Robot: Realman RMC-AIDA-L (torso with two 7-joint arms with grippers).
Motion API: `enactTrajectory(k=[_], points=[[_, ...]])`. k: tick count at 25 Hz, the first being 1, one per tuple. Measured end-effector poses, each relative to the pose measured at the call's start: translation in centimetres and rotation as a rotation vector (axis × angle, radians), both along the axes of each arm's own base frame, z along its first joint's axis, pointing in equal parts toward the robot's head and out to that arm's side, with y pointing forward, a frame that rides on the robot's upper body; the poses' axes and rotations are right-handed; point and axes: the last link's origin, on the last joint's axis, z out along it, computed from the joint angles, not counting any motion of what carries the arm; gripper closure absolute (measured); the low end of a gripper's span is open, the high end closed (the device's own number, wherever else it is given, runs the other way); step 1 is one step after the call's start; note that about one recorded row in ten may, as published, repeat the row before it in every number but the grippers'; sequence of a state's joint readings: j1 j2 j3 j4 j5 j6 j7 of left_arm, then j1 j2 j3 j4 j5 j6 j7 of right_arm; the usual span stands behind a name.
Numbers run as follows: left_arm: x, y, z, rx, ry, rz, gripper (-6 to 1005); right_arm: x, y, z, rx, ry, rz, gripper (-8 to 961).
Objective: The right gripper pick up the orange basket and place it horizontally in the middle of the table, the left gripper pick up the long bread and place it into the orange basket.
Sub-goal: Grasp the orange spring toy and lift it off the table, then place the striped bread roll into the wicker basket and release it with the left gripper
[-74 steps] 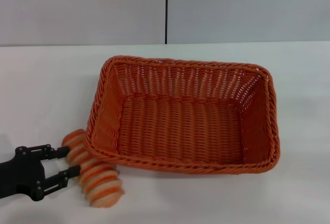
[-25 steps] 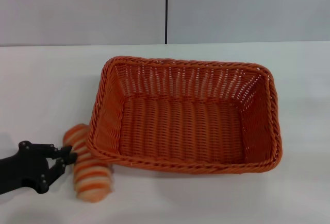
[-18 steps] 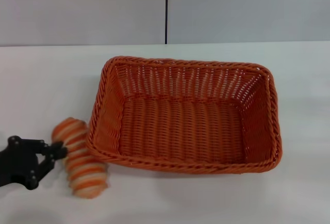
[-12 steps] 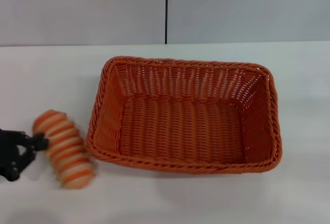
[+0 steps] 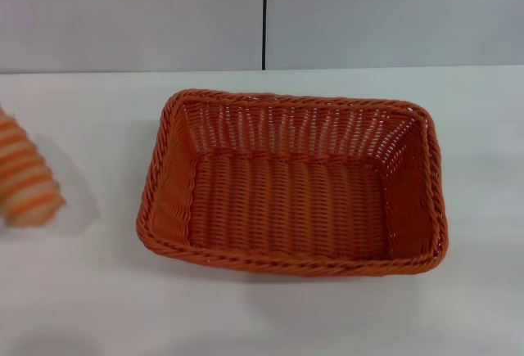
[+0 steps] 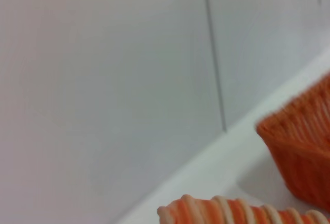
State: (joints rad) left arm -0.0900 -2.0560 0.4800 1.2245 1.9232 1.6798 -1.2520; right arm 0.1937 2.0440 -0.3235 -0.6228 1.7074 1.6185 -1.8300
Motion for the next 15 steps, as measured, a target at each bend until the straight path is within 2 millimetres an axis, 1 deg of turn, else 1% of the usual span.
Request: enactTrajectory(k=[1,2,3,4,5,6,7,9,11,12,13,14,15], points=[[0.0,0.0,0.0,0.000,0.000,0.000,938,0.0,0.0,0.0,0.000,0.001,0.001,372],[0.3,0.0,0.6,0.016,-0.011,-0.007,939,-0.1,0.0,-0.1,0.000,0.002,0.002,372],[1.1,0.2,1.6,0.050,-0.049,-0.026,939,-0.1,0.1,-0.1,0.000,0.003,0.003,372],[1.1,0.2,1.6,0.050,-0.049,-0.026,940,-0.1,0.1,-0.1,0.000,0.004,0.005,372],[1.8,0.4,2.5,0.082,-0.100,-0.048,940,-0.1,0.1,-0.1,0.000,0.004,0.005,372],[2.5,0.5,2.8,0.097,-0.138,-0.071,941,-0.2,0.1,-0.2,0.000,0.005,0.008,372],[3.4,0.7,2.7,0.102,-0.176,-0.105,941,-0.3,0.3,-0.2,-0.002,0.008,0.013,372],[4.5,1.2,1.7,0.068,-0.213,-0.154,943,-0.4,0.3,-0.3,-0.004,0.009,0.016,372],[5.1,1.8,0.6,0.034,-0.244,-0.178,944,-0.6,0.4,-0.4,-0.007,0.012,0.022,372],[6.0,2.6,-1.0,-0.006,-0.282,-0.201,945,-0.6,0.5,-0.4,-0.008,0.012,0.025,372],[6.0,2.6,-1.0,-0.006,-0.282,-0.201,946,-0.7,0.5,-0.4,-0.010,0.014,0.029,372],[6.5,3.0,-1.9,-0.027,-0.295,-0.209,947,-0.8,0.5,-0.5,-0.011,0.015,0.033,372],[7.4,3.5,-3.7,-0.074,-0.308,-0.226,947,-0.9,0.5,-0.5,-0.012,0.017,0.038,372]])
